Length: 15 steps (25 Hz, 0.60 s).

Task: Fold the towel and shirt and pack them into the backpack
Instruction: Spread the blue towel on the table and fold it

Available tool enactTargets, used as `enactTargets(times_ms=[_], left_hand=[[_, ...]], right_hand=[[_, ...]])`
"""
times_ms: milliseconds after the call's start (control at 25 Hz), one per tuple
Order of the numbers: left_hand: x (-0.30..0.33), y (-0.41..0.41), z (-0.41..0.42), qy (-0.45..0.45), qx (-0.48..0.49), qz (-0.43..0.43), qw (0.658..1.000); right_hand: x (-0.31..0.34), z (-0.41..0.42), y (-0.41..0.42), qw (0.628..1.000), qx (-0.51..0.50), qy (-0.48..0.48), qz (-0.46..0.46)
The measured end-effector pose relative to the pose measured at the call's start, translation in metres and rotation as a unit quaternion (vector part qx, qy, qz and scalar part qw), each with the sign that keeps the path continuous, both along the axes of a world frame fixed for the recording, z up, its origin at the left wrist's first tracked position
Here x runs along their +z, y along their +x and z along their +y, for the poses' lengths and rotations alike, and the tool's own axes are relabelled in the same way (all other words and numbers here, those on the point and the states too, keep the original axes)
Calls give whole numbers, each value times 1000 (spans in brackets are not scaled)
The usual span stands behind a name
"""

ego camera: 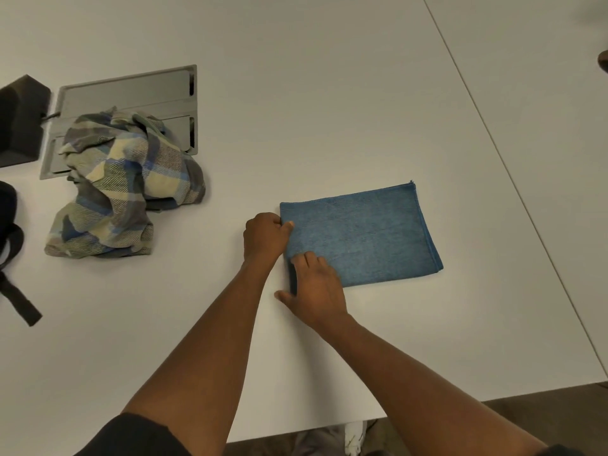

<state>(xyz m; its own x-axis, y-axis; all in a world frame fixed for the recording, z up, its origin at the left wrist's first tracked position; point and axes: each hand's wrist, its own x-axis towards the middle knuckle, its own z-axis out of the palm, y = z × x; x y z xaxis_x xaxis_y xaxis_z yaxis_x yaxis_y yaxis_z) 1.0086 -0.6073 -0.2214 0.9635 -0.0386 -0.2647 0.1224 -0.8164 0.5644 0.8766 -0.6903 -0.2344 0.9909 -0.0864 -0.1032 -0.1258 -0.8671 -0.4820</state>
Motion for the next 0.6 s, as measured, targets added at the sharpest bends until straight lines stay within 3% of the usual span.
enactTargets(times_ms=[320, 600], left_hand=[[6, -5, -2, 5, 41, 51, 998], [7, -12, 5, -25, 72, 46, 996]], right_hand=[[-7, 13, 3, 998, -7, -58, -38], [4, 10, 6, 998, 9, 67, 2]])
